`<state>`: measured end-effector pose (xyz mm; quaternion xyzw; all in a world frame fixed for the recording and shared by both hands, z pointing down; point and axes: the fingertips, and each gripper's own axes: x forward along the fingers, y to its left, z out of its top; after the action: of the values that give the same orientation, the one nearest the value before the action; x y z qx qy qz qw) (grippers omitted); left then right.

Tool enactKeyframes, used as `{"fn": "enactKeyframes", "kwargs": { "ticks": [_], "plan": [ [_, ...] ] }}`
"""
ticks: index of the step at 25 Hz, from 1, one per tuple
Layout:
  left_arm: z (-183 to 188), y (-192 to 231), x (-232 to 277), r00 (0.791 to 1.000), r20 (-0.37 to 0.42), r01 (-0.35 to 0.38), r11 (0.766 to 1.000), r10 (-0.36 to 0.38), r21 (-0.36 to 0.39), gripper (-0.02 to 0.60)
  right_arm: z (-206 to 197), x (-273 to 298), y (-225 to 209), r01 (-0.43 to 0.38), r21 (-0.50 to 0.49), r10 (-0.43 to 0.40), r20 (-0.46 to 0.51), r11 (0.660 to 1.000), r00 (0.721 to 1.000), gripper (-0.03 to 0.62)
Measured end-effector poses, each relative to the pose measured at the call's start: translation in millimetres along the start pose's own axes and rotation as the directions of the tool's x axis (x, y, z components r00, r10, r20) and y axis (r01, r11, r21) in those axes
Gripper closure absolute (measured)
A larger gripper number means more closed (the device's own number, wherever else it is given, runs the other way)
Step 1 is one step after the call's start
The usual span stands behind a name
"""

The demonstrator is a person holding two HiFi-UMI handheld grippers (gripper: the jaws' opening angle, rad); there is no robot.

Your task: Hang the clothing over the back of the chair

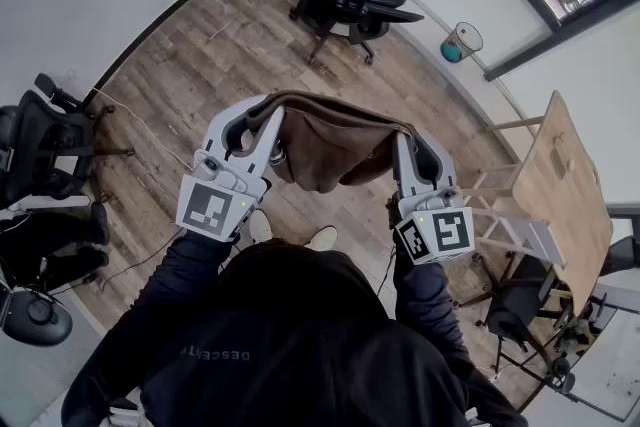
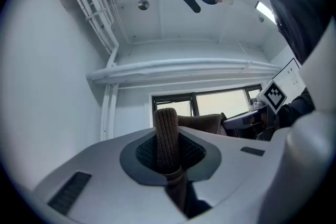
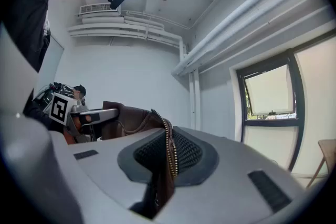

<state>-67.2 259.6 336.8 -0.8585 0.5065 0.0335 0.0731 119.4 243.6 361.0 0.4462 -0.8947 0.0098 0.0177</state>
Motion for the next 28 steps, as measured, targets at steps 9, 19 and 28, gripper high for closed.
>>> {"fn": "enactKeyframes", "kwargs": {
  "ticks": [9,19,28],
  "plan": [
    [-1.2,10.2,-3.6,0.998,0.013,-0.065,0.998,0.065,0.028,0.532,-8.0,19.0,6.1,0.084,0.015,-0.084,0.012,0.996,0.996,0.549],
    [1.9,29.3,-33.7,0.994,0.018,-0.104,0.994,0.103,0.028,0.532,-8.8,24.7,44.6,0.049,-0.004,-0.049,0.018,0.999,0.999,0.549],
    [0.6,60.1,-58.4,0.997,0.036,-0.073,0.997,0.073,0.018,0.532,-7.1,37.4,80.8,0.092,-0.014,-0.091,0.020,0.996,0.996,0.548]
  ]
}}
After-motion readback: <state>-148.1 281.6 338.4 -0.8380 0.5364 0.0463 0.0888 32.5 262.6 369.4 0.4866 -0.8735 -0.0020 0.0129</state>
